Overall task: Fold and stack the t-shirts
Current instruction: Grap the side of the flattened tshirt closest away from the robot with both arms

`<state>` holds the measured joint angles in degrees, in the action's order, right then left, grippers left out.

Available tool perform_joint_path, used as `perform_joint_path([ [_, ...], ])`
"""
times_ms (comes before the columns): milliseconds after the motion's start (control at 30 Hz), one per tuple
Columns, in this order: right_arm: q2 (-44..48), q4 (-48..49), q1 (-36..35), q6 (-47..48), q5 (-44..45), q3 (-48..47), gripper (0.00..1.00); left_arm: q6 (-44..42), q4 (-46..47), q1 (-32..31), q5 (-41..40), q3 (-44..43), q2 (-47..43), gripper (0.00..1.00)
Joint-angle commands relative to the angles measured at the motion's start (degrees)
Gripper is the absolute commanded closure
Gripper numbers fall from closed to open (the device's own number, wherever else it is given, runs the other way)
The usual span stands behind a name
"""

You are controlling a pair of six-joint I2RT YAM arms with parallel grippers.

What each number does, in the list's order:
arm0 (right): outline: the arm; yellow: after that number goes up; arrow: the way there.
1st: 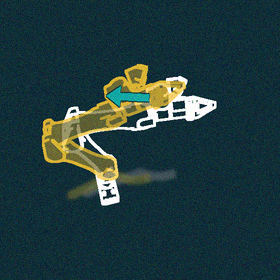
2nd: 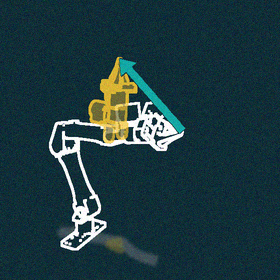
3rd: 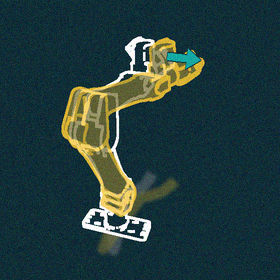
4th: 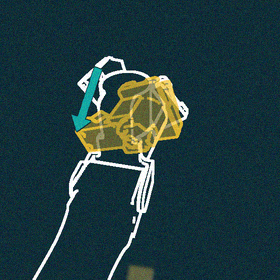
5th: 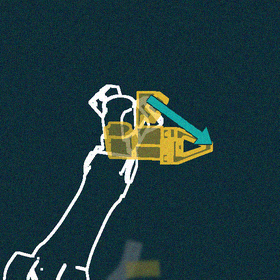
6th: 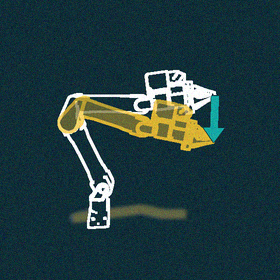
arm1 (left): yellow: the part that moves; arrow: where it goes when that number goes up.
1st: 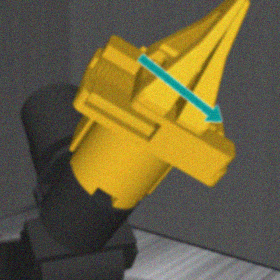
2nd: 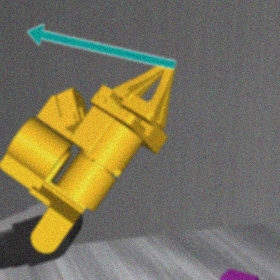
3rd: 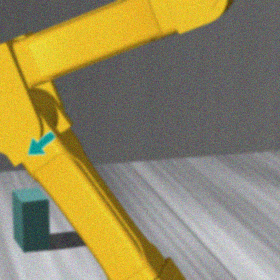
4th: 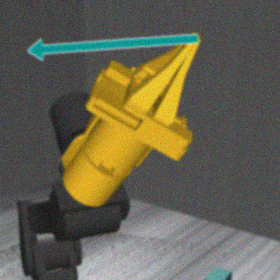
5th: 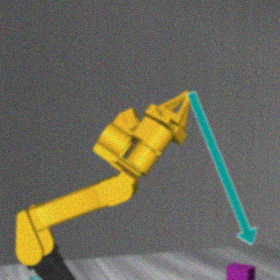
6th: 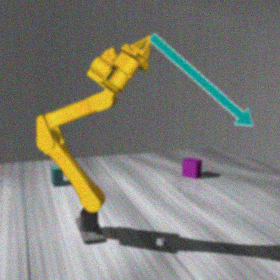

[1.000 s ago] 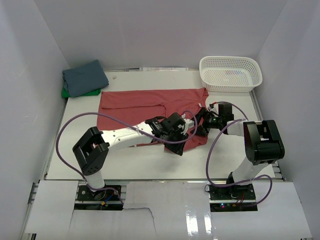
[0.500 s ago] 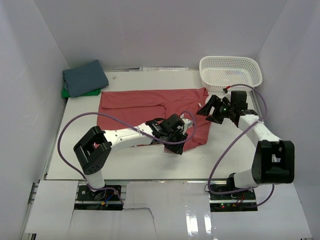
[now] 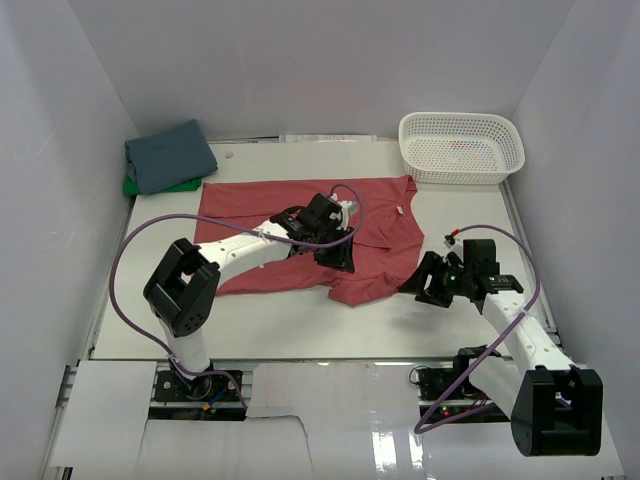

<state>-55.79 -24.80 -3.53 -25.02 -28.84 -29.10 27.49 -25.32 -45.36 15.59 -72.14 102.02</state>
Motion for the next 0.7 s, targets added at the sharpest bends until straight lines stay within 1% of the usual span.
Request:
perform_joint_path([
  [0, 1.0, 0.4, -0.5, -0.1, -2.3, 2.5, 0.35, 0.0, 0.5, -1.3, 3.0, -4.1, 0.2, 0.57],
  [67, 0.4, 1.5, -0.6, -0.1, -2.1, 3.4, 0.35, 0.3, 0.3, -1.0, 3.0, -4.7, 0.8, 0.57],
  [200, -1.8, 4.0, -0.7, 0.0, -2.1, 3.6, 0.39, 2.1, 0.1, 0.9, 3.7, -4.0, 0.6, 0.57],
  [300, -4.8, 6.3, -0.8, 0.1, -2.3, 3.5, 0.42, 4.3, 0.3, 4.8, 5.7, -1.6, -1.0, 0.57],
  [433, -7.9, 9.1, -0.9, 0.1, -1.7, 2.8, 0.43, 5.2, 0.2, 11.5, 6.1, 1.4, -6.9, 0.57],
  [600, -11.4, 11.6, -1.3, -0.5, -2.1, 1.9, 0.49, 4.9, -3.5, 18.5, 6.1, 3.3, -12.3, 0.56],
  [667, -11.9, 12.7, -1.5, -0.7, -1.7, 1.8, 0.5, 4.6, -4.3, 20.1, 6.3, 4.0, -14.5, 0.56],
])
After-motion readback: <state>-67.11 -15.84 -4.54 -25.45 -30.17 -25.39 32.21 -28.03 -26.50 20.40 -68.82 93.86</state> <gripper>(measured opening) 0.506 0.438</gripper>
